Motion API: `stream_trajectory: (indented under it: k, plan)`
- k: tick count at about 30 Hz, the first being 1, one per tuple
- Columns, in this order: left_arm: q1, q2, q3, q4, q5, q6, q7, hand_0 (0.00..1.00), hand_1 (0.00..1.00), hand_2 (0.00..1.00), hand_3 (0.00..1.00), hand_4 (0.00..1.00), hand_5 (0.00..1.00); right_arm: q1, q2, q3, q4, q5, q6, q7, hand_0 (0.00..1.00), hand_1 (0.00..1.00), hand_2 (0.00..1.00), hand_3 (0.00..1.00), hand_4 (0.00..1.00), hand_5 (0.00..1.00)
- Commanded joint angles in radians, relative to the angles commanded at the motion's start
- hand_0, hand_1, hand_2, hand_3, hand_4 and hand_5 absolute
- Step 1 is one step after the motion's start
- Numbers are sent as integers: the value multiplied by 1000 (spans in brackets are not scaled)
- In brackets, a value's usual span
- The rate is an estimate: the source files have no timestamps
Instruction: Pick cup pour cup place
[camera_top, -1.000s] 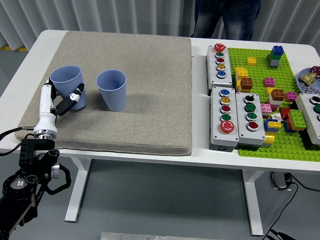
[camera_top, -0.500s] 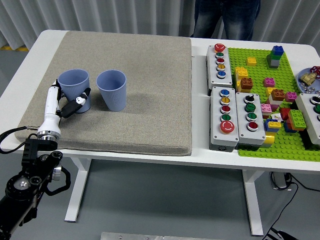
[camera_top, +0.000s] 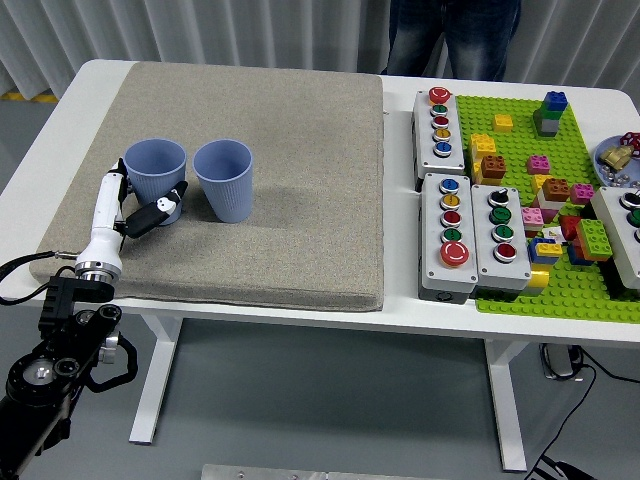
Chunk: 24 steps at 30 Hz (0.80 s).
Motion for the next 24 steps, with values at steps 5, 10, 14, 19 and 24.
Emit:
stream_trajectory:
  k: [5,10,14,19,24]
  plan:
    - [14,5,-8,-15,-5,-1,0,700,773,942,957,912,387,-2,0,0,0,-1,0,0,763,698,709,605,166,322]
    - [30,11,-10,-33,-6,-3,1,714,776,955,970,929,407,-5,1,4,0,-10,-1,-2,764,698,708,605,166,321]
    - [37,15,-12,-42,-6,-4,2,719,783,957,975,933,411,-7,1,5,0,-14,-1,-4,763,698,708,604,166,319]
    - [50,20,-15,-62,-4,-12,6,727,790,965,980,937,415,-5,1,2,0,-9,-2,-3,764,698,708,604,166,319]
    - [63,28,-12,-87,-8,-21,8,736,798,973,993,940,417,-3,1,1,0,-9,-3,-3,764,698,708,604,166,319]
